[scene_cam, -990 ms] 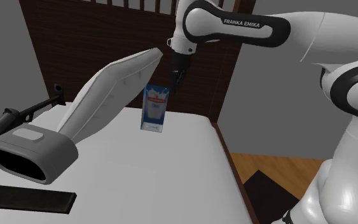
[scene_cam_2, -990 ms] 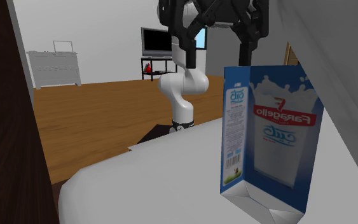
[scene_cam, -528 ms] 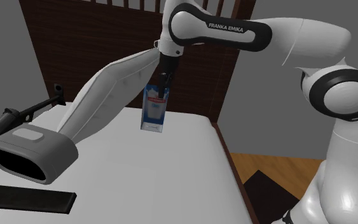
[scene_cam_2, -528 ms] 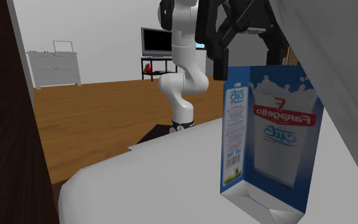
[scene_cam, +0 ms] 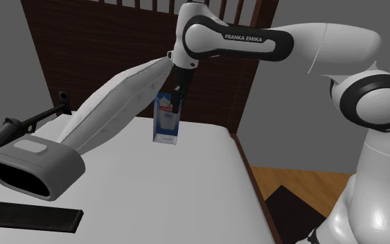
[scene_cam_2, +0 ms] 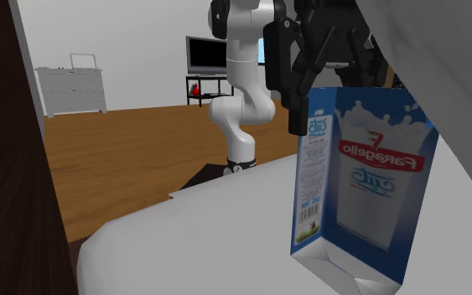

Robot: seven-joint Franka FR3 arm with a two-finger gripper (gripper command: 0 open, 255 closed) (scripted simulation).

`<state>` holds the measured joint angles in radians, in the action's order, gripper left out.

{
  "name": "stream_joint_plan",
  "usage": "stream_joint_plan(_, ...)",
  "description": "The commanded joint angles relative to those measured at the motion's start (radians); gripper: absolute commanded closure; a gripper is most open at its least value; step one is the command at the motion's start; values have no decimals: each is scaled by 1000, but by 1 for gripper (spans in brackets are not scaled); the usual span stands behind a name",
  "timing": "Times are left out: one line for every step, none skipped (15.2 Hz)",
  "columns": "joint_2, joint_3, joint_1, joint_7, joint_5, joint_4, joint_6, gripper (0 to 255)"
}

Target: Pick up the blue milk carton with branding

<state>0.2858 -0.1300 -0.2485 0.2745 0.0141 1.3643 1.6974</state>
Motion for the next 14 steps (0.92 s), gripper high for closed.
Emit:
stream_joint_plan(1,0,0,0,0,3,1,255)
stream_joint_plan(0,0,0,0,0,4,2,255)
stream_joint_plan(0,0,0,0,0,4,2,255)
stream_joint_plan(0,0,0,0,0,4,1,255)
stream_joint_plan(0,0,0,-1,0,3,0,255)
stream_joint_plan(0,0,0,-1,0,2,0,255)
stream_joint_plan(-1,0,1,1,-1,4,0,255)
stream_joint_plan(2,0,0,1,0,-14,-15,255)
stream_joint_plan(6,0,0,0,0,-32,-30,255)
stream_joint_plan(9,0,-1,0,1,-51,-45,255)
stream_joint_plan(13,0,-2,-1,1,-71,-60,255)
stream_joint_plan(18,0,-2,-1,2,-91,-76,255)
stream_joint_plan(22,0,-3,-1,3,-111,-92,255)
stream_joint_plan(28,-1,-4,-2,3,-133,-108,255)
